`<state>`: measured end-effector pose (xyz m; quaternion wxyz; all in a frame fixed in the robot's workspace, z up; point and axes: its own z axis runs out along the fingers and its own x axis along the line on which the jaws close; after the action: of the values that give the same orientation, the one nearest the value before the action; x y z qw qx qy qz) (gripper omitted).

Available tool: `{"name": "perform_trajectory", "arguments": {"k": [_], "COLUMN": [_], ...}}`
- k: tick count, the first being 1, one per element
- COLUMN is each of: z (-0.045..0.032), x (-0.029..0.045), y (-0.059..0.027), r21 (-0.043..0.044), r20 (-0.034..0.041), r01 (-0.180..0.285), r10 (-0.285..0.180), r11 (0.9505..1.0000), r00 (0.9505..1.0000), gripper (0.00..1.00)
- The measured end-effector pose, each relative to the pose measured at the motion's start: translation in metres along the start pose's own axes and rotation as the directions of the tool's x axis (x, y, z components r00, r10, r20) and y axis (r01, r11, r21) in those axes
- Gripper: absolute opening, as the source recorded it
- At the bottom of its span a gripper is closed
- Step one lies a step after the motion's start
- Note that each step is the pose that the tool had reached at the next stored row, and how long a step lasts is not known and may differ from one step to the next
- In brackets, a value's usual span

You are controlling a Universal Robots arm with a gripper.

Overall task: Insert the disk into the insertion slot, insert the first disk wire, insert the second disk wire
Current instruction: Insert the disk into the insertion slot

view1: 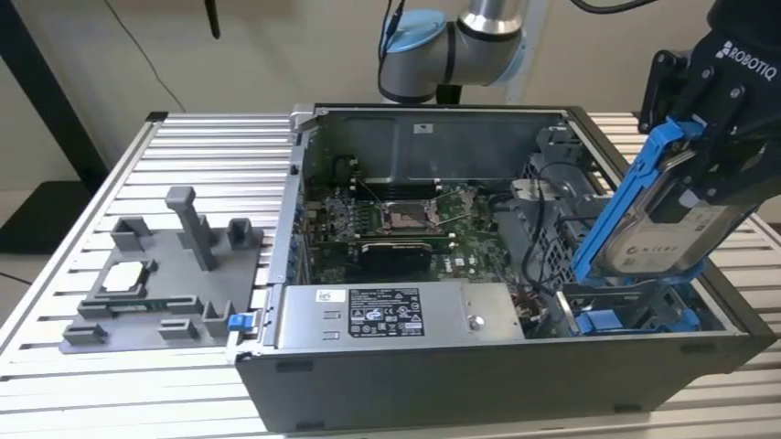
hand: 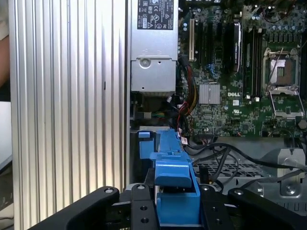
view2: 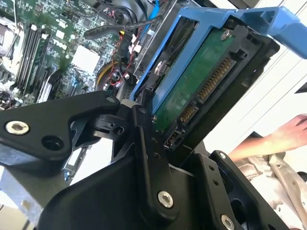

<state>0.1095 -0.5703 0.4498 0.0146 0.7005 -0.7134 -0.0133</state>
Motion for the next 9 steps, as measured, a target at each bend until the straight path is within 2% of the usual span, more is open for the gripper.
{"name": "perform_trajectory", "arguments": {"k": [9], "z": [0.0045], "x": [0.0000], "y": [-0.0002], "r21": [0.0000], "r20": [-0.0002], "r01": [0.000], "r10": [0.000], "r11": [1.0000], "r00": [1.0000], "gripper": [0.00]}}
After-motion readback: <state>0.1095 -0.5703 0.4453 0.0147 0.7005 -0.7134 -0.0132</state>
